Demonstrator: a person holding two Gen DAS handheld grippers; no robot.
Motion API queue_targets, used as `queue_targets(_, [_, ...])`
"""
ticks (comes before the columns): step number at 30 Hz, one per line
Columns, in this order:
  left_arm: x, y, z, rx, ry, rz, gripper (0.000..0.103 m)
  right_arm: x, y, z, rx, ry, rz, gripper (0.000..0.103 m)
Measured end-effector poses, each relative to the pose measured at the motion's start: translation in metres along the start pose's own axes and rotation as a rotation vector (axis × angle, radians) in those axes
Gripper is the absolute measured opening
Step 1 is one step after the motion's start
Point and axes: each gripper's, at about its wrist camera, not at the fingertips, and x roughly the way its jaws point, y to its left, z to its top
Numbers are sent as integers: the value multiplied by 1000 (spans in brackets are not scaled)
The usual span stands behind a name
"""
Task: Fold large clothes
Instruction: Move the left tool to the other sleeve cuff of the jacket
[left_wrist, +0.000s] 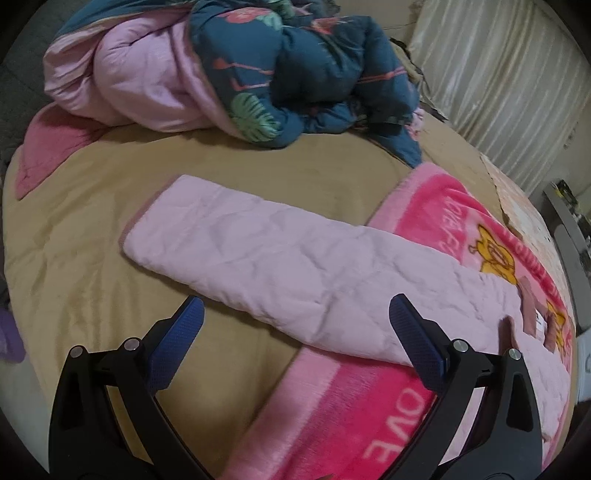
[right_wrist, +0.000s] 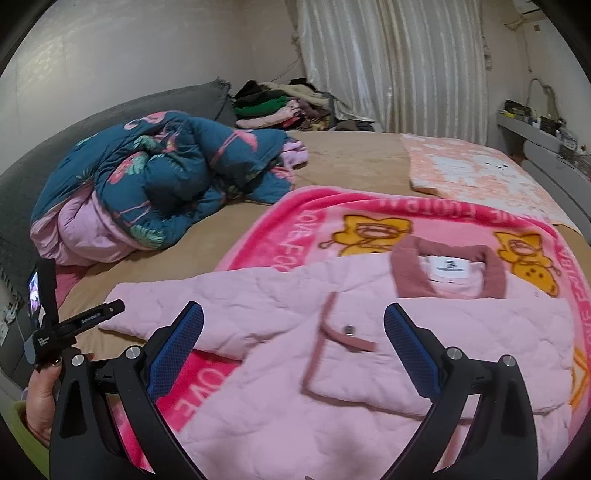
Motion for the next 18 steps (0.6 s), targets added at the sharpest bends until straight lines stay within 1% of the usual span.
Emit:
queue_targets(4, [7, 16, 5, -30, 14, 23, 94, 18, 29, 2, -49, 29, 41, 98])
queue_targets(13, [37, 49, 10, -86, 83, 81, 94, 60, 91, -8, -173, 87, 116, 98])
queue_targets(18, [55, 62, 11, -146, 126, 70, 94, 89, 115, -17, -207, 141, 153, 98])
